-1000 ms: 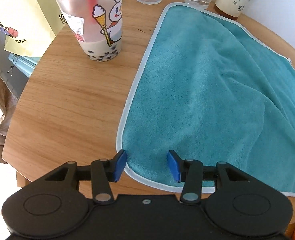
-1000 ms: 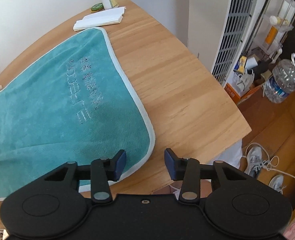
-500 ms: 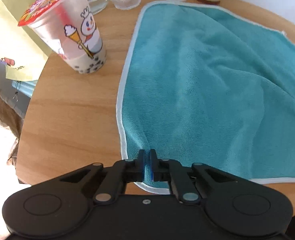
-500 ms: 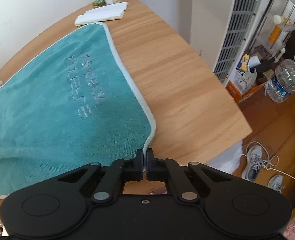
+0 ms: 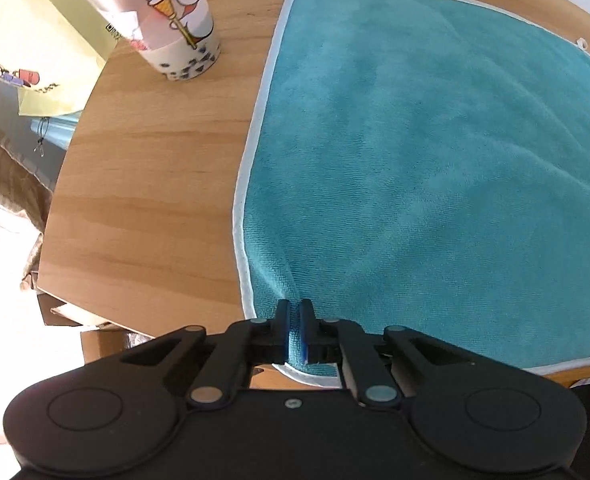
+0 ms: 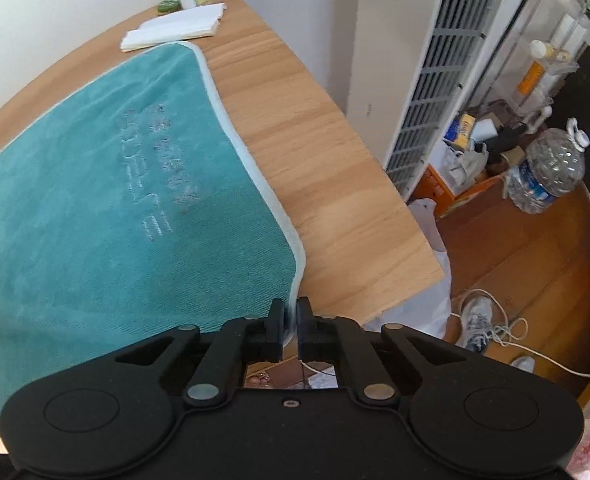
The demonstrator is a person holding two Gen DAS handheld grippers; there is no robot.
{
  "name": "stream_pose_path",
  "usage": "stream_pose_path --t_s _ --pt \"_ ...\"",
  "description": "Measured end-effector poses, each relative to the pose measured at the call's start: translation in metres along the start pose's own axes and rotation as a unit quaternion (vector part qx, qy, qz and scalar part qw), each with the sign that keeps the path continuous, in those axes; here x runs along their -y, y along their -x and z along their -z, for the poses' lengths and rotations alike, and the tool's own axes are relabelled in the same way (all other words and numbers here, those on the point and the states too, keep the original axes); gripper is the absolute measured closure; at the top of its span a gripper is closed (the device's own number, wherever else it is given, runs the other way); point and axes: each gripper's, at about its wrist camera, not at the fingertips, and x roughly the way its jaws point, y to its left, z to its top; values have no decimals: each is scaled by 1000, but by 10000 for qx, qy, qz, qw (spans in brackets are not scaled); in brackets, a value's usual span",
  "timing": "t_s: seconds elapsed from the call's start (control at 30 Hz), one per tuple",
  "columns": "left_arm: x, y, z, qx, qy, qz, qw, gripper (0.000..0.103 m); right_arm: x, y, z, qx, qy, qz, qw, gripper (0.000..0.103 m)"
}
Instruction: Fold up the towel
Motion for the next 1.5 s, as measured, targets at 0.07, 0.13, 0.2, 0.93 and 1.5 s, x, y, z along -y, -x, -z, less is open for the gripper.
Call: stream_pose_path --t_s 0.07,0.13,0.2,0.93,1.5 --pt "-4 1 2 -24 71 4 10000 92 3 0 -1 -19 -39 -10 10000 91" --pt "-9 0 4 -18 201 -32 9998 83 9 0 -2 -32 -182 -95 9998 88" --pt "-11 0 6 10 246 -44 9997 80 15 -2 -1 -56 -379 -168 9991 83" --pt "1 -7 4 60 -450 -162 9988 97 14 -4 -2 -11 -139 -76 9999 101" --pt "-43 -4 7 109 776 331 9964 76 8 -3 -3 41 -206 -97 9997 91"
